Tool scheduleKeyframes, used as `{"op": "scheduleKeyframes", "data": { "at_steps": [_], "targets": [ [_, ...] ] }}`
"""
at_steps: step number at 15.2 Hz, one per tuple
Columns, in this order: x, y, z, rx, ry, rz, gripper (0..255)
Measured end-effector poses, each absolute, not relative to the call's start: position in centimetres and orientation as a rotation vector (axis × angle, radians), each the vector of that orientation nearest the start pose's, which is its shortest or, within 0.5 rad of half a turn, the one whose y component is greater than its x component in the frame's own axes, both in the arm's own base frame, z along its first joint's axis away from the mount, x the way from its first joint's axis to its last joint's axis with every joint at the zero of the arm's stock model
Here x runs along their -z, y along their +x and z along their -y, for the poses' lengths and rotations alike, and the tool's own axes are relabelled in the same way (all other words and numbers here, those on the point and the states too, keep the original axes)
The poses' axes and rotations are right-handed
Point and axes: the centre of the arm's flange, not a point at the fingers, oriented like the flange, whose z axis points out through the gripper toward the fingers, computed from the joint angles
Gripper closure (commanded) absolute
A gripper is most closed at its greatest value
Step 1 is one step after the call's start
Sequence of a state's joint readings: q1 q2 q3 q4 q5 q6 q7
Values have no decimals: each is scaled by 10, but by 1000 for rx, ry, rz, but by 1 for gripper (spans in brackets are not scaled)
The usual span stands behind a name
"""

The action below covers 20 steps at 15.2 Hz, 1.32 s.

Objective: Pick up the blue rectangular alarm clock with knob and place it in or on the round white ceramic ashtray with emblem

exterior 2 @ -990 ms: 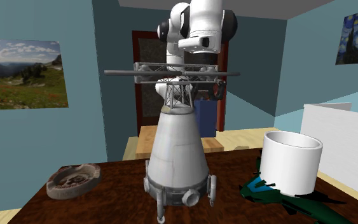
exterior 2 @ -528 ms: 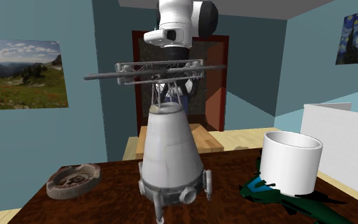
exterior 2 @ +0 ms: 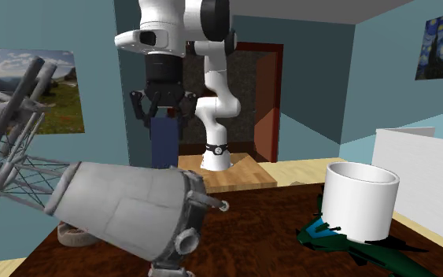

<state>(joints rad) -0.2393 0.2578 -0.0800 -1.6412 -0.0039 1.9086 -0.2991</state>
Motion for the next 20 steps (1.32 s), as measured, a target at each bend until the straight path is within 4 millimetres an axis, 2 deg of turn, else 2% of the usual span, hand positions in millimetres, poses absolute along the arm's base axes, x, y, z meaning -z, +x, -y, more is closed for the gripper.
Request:
{"op": "scheduleKeyframes", "data": {
  "at_steps": [11, 12, 15, 20],
  "targets": [
    [-478, 619, 339, 4, -3167, -26, 255],
    [-475, 619, 348, 4, -3168, -26, 255],
    [-461, 621, 355, 3, -3167, -24, 255],
    [-435, 621, 355, 3, -3167, -23, 255]
  ]
}}
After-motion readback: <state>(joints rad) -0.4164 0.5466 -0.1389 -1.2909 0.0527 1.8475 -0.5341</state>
